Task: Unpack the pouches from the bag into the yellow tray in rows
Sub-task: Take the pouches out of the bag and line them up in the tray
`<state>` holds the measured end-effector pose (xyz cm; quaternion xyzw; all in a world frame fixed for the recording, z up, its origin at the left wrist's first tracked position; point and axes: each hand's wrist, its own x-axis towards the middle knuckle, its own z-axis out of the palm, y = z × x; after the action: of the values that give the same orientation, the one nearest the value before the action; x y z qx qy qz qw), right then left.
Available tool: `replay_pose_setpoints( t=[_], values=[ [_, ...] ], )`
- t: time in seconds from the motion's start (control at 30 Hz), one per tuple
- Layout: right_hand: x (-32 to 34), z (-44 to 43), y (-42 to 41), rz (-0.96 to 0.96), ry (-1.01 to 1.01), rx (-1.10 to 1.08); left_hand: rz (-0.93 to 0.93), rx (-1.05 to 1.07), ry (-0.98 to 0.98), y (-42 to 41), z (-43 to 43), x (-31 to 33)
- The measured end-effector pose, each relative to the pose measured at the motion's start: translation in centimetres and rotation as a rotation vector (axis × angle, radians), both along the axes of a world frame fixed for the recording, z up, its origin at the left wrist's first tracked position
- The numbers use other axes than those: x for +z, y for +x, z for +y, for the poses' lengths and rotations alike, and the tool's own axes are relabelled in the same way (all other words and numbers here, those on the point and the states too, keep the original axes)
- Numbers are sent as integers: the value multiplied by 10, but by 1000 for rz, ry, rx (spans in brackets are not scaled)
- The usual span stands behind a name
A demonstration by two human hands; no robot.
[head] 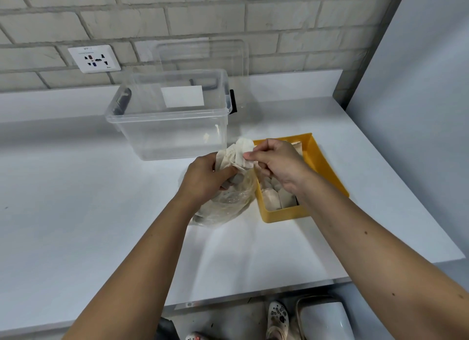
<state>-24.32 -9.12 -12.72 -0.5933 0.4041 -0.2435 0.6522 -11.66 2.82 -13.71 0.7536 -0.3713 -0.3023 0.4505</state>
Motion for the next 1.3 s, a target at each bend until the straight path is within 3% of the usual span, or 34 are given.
replay_pose_setpoints(
  t=[0.27,0.5,0.8,0.97,1.3],
  values=[
    [16,-30,-30,-92,-65,-33,198,49,-57,-3,-15,-3],
    [6,-101,-86,277,-413,-189,293,51,-63,-12,-28,-5],
    [-33,-114,-77,671,-716,-29,302,36,-57,-23,-48,-6],
    [-34,-114,-60,901,-781,40,307,37,-48,-23,-49,-11],
    [-37,-111,-37,962,-760,33,337,49,-25,-21,-50,-19]
  ],
)
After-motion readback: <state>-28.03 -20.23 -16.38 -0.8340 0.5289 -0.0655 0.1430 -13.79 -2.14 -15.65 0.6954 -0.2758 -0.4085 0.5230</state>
